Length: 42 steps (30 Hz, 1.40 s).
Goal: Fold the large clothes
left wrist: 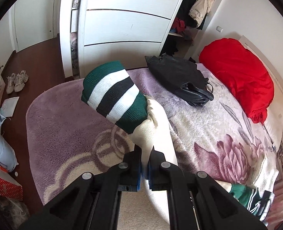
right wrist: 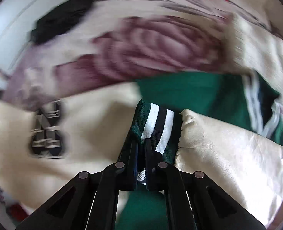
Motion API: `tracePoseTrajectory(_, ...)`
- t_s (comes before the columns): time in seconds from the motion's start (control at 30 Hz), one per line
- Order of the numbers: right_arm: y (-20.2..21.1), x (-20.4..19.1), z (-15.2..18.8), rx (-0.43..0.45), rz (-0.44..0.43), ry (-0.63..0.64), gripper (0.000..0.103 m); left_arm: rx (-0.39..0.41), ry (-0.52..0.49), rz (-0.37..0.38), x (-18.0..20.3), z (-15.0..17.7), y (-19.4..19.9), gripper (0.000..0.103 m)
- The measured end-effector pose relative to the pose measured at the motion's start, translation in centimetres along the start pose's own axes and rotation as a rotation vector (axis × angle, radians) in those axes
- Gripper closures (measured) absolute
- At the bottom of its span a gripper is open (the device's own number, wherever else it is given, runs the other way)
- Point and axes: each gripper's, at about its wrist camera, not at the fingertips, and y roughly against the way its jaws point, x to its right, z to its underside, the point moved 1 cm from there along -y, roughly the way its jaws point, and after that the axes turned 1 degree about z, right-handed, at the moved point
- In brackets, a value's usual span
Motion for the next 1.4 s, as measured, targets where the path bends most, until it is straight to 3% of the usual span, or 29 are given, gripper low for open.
tracePoseTrajectory(0.07,-1.8,-1.8,0.3,-0.058,-0.002,0.064,0.097,0.000,0.004,0.006,0.3,-0.1,0.2,0.100)
tracePoseTrajectory(0.13,-3.7,-1.5,0.5,-0.133,-0.020,0.034,0.090,0.009,-0.005,0.017,1.0,-0.3,0.8,0.100)
tracePoseTrajectory(0.2,-3.0,0.3,-0.1,-0.152,-0.145,-0.064,0.076,0.034,-0.037,0.035,2.3,-0.6,1.8,0.100)
tracePoseTrajectory(0.27,-0.7,2.4,-0.3,-0.132,-0.235,-0.145,0.020,0.057,-0.069,0.055,3.7,-0.8,2.9,0.100)
tracePoseTrajectory(0.3,1.2,4.1,-0.1,-0.096,-0.273,-0.193,0.012,0.075,-0.100,0.066,5.0,-1.0,3.9,0.100)
tracePoseTrajectory(0.37,4.2,7.3,1.0,-0.051,-0.255,-0.258,0.011,0.107,-0.161,0.086,7.5,-0.9,5.4,0.100)
tracePoseTrajectory(0.5,9.4,16.2,5.6,0.049,-0.105,-0.366,0.011,0.160,-0.336,0.164,15.4,0.5,9.2,0.100)
tracePoseTrajectory(0.57,10.7,20.3,8.1,0.094,-0.056,-0.407,0.000,0.169,-0.407,0.203,18.9,1.7,10.5,0.100)
tracePoseTrajectory(0.77,11.0,33.0,15.8,0.066,-0.031,-0.574,0.000,0.149,-0.652,0.357,32.1,10.0,14.2,0.100)
tracePoseTrajectory(0.9,12.4,39.7,21.9,0.065,-0.029,-0.687,0.000,-0.023,-0.751,0.512,41.3,20.0,13.5,0.100)
tracePoseTrajectory(1.07,13.3,46.3,28.3,0.047,-0.034,-0.812,0.000,-0.211,-0.901,0.593,49.4,33.4,11.3,0.101)
tracePoseTrajectory(1.1,13.4,47.7,29.7,0.041,-0.030,-0.835,0.000,-0.266,-0.935,0.588,50.7,36.8,10.1,0.101)
tracePoseTrajectory(1.2,13.9,51.0,33.5,0.024,-0.034,-0.891,0.000,-0.388,-1.015,0.555,52.4,43.2,7.3,0.100)
tracePoseTrajectory(1.3,13.8,52.8,36.6,0.011,-0.083,-0.952,0.000,-0.558,-1.113,0.424,52.7,49.3,3.4,0.100)
tracePoseTrajectory(1.4,13.7,54.2,38.8,0.002,-0.151,-1.003,0.000,-0.583,-1.178,0.360,52.1,51.0,2.7,0.095)
